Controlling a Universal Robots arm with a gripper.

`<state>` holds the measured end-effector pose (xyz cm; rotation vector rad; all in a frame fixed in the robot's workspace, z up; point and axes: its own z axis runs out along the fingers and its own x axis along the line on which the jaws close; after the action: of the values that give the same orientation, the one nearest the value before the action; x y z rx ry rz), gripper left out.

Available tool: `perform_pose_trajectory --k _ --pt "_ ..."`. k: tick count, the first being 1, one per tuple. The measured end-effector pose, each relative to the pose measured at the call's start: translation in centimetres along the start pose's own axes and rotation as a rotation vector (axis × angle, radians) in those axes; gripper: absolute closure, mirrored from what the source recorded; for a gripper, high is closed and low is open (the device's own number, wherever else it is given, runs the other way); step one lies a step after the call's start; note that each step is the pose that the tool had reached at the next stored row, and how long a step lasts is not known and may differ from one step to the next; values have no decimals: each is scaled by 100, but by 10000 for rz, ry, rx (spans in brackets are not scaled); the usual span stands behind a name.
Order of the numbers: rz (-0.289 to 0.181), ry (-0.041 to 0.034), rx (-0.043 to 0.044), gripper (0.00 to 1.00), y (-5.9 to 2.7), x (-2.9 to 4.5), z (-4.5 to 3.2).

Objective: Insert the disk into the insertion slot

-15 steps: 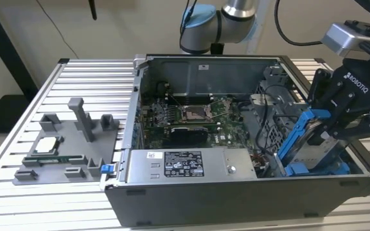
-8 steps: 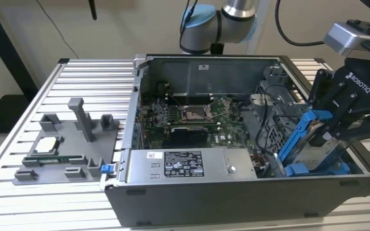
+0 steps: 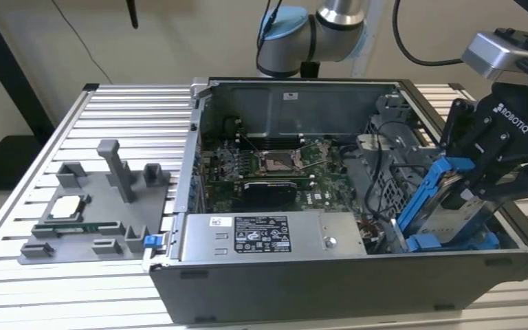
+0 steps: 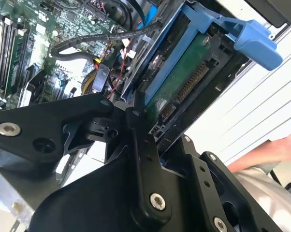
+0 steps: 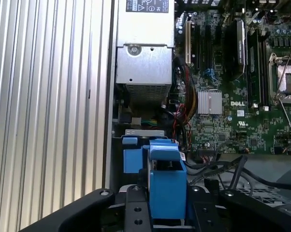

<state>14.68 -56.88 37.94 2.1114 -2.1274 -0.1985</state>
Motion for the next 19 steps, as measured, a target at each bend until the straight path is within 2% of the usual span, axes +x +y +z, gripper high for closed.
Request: perform_pose_trajectory --k 19 --pt "1 0 0 100 0 0 0"
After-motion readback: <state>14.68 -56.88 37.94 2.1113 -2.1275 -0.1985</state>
